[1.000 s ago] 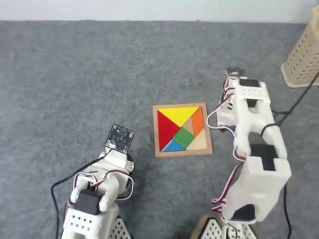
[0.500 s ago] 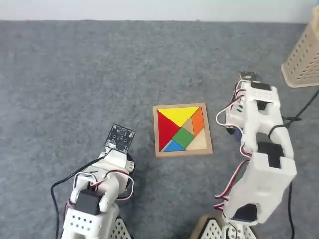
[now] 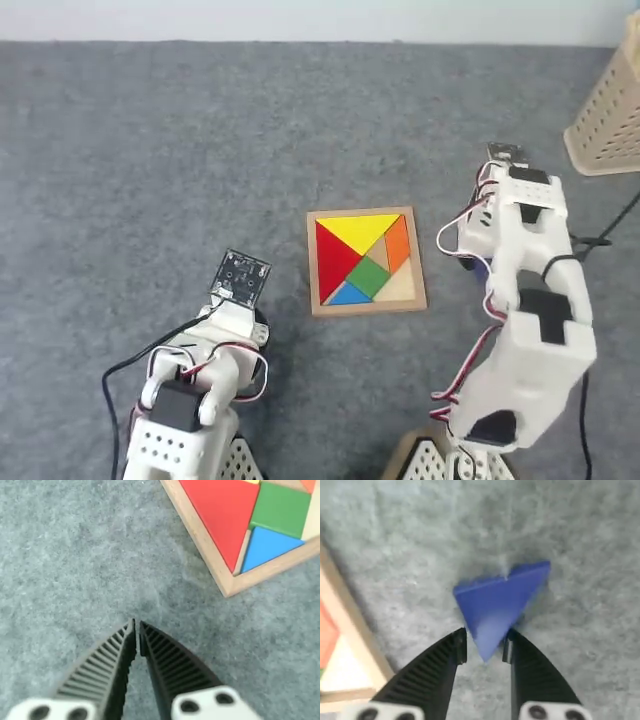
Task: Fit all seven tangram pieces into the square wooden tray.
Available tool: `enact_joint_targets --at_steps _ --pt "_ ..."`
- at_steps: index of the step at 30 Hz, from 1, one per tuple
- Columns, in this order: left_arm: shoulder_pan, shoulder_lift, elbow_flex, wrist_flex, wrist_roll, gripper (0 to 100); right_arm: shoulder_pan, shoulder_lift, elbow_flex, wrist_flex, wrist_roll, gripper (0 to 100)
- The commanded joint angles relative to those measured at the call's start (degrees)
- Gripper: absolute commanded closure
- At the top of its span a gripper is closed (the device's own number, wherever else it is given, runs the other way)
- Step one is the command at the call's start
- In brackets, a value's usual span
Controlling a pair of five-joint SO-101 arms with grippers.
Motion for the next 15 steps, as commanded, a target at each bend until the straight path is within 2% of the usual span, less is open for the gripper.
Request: enact_joint_targets --at_steps 1,9,12,15 --pt "0.1 -1.1 -1.1 0.4 0.4 99 -1.5 -9.5 -0.3 1.1 -4.5 86.8" --pt "0.1 -1.1 -1.1 0.4 0.4 99 -5.4 -10.6 -0.2 -4.5 -13.1 86.4" --pt "0.1 -1.1 -1.1 0.4 0.4 99 -5.1 -6.8 -0.4 -4.6 -13.1 85.9" --pt "0.1 -1.1 -1.1 0.4 0.4 99 -5.0 -1.8 -0.5 -4.9 -13.1 79.4"
